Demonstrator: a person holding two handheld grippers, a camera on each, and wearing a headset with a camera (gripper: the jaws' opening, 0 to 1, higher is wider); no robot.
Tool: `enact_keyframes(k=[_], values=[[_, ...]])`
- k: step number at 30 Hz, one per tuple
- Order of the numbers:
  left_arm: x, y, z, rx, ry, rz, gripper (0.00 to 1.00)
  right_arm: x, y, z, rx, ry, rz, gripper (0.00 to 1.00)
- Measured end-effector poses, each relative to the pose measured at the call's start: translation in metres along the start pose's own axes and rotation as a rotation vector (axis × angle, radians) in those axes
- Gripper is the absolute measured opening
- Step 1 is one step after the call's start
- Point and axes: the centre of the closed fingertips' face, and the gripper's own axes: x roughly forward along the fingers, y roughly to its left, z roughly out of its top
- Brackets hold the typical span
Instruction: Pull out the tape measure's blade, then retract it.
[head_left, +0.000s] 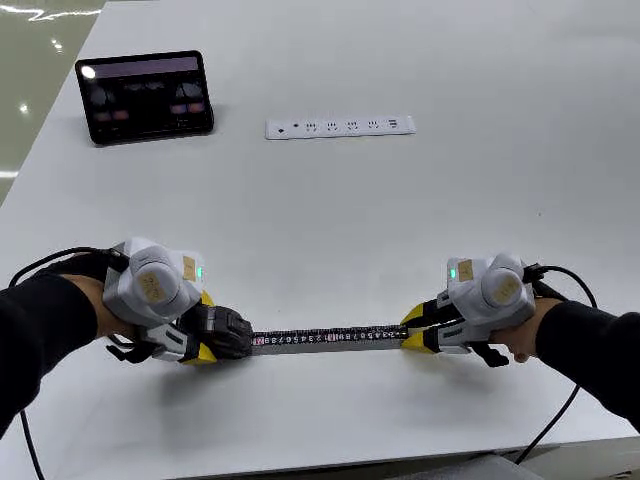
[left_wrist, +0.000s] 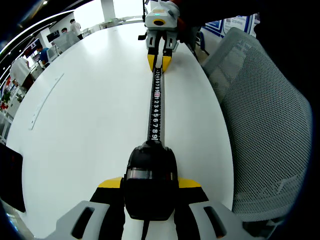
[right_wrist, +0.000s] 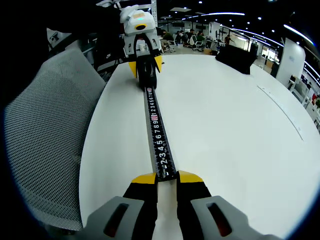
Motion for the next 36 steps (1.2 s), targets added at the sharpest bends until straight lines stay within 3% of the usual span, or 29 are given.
enact_keyframes(k=[36], values=[[0.001, 0.001, 0.0, -0.009, -0.002, 0.0, 0.34, -0.017, -0.008, -0.018, 0.02, 0.017, -0.028, 0.08]])
